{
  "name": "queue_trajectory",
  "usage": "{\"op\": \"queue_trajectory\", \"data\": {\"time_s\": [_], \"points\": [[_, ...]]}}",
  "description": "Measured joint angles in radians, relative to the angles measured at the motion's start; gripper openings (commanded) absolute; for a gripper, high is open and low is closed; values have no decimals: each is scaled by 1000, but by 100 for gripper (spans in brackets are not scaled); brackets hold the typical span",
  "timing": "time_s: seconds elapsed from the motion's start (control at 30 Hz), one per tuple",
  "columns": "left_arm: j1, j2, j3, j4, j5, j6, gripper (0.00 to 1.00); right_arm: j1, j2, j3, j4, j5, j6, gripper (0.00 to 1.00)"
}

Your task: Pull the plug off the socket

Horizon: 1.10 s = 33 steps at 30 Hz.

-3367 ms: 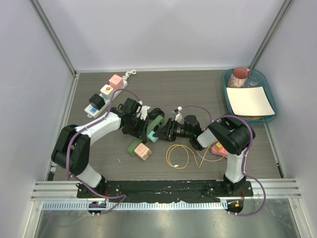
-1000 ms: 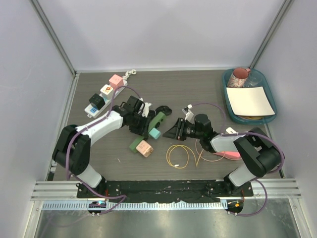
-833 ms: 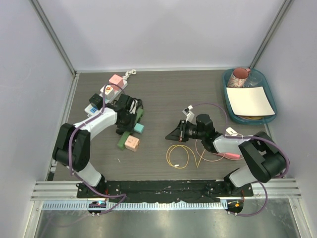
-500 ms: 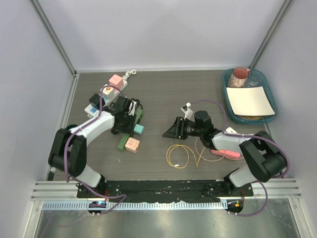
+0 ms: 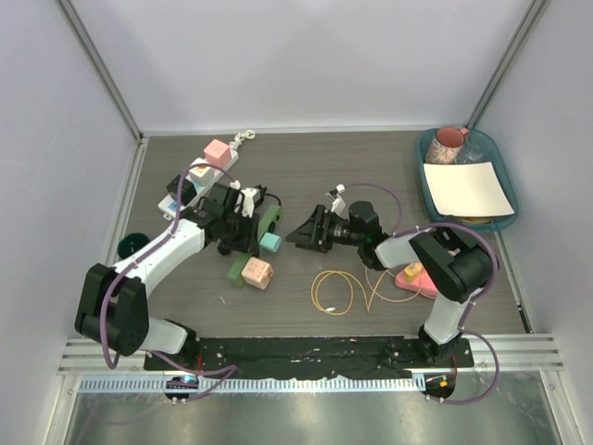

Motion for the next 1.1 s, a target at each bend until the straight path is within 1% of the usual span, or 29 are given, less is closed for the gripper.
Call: {"op": "queue_trajectory", "data": {"time_s": [0.27,0.53,0.73,0.83,0.87,0.93,0.97,1.03,1.07,1.1], "points": [[-6,1,0,2,16,0,0,39,110,113,67,-6,84,76],[-11,1,0,2,17,0,0,71,140,190,-11,10,77,75],[-11,1,0,3,18,0,0,91,142,196,-44,21,66,70],[-11,1,0,5,17,0,0,105,154,196,-47,21,65,61],[-11,1,0,5,16,0,0,108,161,196,-47,21,66,50],[-12,1,0,7,16,0,0,112,173,196,-41,21,71,35],[-12,-1,0,6,14,0,0,114,180,195,-40,24,76,18],[-11,-3,-1,8,11,1,0,112,197,195,-23,18,106,3],[-12,-3,-2,10,10,1,0,110,201,195,-6,14,116,1],[-12,-3,-3,12,6,1,0,109,204,194,12,15,122,1]]}}
